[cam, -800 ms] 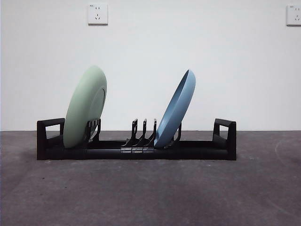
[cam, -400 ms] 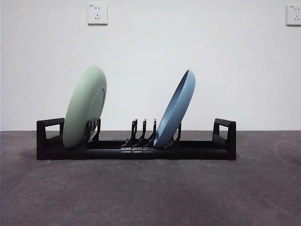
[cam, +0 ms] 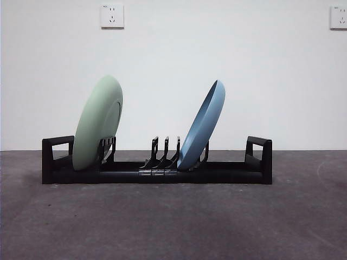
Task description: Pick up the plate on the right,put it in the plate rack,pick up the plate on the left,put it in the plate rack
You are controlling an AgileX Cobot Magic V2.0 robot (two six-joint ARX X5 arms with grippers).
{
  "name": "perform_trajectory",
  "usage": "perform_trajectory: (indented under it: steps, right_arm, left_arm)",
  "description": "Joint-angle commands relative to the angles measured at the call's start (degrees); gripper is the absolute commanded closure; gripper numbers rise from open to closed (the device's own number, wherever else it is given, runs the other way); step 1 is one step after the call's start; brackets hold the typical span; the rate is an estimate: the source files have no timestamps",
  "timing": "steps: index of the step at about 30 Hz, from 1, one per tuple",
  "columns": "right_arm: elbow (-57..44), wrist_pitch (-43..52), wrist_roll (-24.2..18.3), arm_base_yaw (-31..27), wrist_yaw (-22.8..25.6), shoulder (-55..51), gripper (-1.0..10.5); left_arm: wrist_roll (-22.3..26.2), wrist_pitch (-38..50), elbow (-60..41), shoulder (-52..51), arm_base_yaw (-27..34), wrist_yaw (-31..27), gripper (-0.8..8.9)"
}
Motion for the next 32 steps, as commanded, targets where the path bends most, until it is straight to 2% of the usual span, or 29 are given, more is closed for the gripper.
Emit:
perform_trajectory:
  steps: [1,17,21,23,32]
  right_arm:
    - [-0.3,0.3,0.4,0.0,0.2,-0.1,9.4]
    - [-0.3,0.3,0.2,0.0,0.2,-0.2,9.4]
    - [-0.4,0.2,-5.4,-0.7,0.8,-2.8,9.4]
    - [-1.0,0.4,-6.7,-1.2,0.8,-4.4,9.4]
    - [-15.3,4.7,-6.4,-6.6,-0.2,-16.5,9.4]
  left_arm:
    - [-0.4,0.2,-0.8,-0.2,0.2,0.0,8.15]
    - [-0.4,0.2,-0.8,-0.2,0.2,0.0,8.15]
    - [-0.4,0.2,-0.8,-0.2,0.2,0.0,8.15]
    - [-0.4,0.2,-0.8,-0.2,0.2,0.0,8.15]
    - [-0.4,0.2,-0.8,-0.2,0.2,0.0,8.15]
